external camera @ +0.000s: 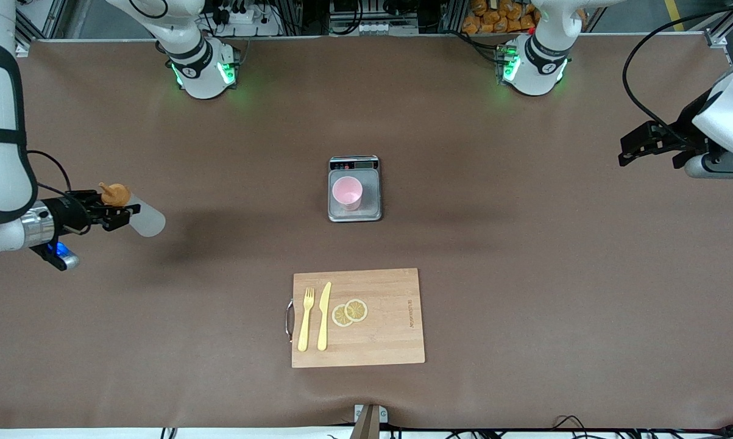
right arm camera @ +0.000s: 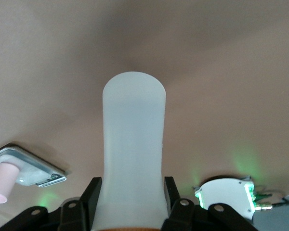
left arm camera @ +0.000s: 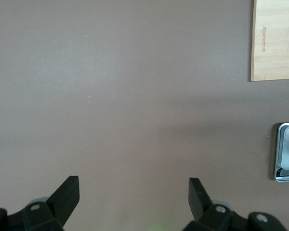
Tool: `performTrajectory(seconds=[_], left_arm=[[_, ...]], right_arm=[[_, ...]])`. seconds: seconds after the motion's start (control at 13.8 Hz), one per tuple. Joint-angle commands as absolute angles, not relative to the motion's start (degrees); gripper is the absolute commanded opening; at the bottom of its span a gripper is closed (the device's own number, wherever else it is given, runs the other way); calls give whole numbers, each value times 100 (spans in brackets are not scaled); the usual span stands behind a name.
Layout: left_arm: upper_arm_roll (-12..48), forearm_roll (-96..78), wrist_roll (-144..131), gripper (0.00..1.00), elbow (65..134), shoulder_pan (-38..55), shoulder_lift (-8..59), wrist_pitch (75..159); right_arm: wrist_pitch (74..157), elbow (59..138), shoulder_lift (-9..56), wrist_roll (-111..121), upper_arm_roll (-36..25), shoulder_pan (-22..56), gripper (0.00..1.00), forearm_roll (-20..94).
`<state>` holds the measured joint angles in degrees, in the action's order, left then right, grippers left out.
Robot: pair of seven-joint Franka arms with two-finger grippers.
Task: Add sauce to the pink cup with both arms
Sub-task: 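Carry the bottle back with the right gripper and set it down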
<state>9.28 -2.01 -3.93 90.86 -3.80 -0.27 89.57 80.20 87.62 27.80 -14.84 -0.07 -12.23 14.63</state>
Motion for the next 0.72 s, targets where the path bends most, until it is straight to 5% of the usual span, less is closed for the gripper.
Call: performTrajectory(seconds=[0.0, 0.65], left_arm=[[940, -255, -580, 100, 9176, -430, -290, 8895], [888, -237, -983, 100, 9141, -519, -246, 8921]], right_arm=[[8147, 8719, 2917, -899, 105, -1572, 53, 1222], [8323, 8736, 3585, -993, 105, -1977, 48, 1072]])
